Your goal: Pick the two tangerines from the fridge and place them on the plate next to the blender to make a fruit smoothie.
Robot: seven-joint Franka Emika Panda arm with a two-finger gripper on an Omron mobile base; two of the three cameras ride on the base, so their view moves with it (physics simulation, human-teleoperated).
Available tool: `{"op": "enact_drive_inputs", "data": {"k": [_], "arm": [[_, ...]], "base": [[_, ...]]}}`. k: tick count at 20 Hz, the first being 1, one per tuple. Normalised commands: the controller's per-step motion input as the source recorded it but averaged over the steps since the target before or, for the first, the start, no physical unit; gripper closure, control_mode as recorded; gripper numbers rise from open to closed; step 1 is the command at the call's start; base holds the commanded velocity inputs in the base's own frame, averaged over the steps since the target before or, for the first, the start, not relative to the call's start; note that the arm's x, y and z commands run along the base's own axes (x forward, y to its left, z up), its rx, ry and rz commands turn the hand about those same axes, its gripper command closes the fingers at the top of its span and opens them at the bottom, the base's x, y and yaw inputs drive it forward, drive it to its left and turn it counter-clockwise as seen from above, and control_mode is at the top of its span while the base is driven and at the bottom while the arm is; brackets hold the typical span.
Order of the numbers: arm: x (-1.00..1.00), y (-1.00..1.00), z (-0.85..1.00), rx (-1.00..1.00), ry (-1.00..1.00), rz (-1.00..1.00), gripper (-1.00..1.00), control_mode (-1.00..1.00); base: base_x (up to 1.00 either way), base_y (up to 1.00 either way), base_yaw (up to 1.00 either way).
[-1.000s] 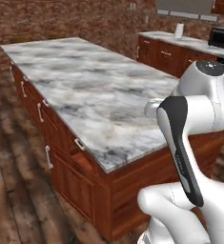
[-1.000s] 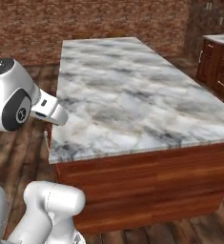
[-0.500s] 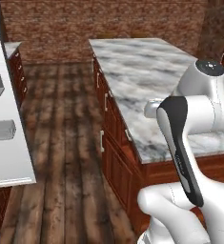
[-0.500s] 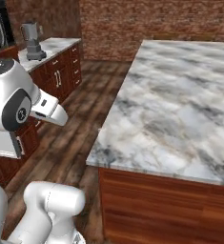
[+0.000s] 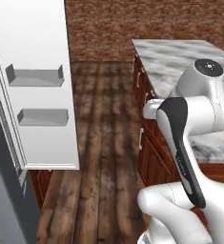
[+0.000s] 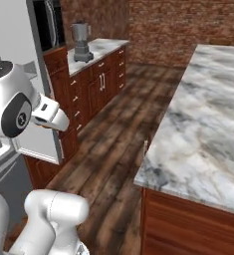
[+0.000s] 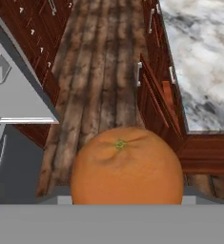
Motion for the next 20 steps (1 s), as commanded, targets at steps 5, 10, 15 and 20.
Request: {"op": "enact_drive_inputs", "data": {"k": [5, 10, 15, 20], "arm": [[0.0, 0.0, 0.0, 0.0, 0.0, 0.0, 1.0, 1.0], [0.0, 0.0, 0.0, 0.0, 0.0, 0.0, 1.0, 1.0], [0.0, 0.0, 0.0, 0.0, 0.0, 0.0, 1.0, 1.0], [0.0, 0.0, 0.0, 0.0, 0.0, 0.0, 1.0, 1.0]], "base": [[0.62, 0.34, 0.09], [0.94, 0.0, 0.03], [1.0, -0.08, 0.0], [1.0, 0.0, 0.0]]}}
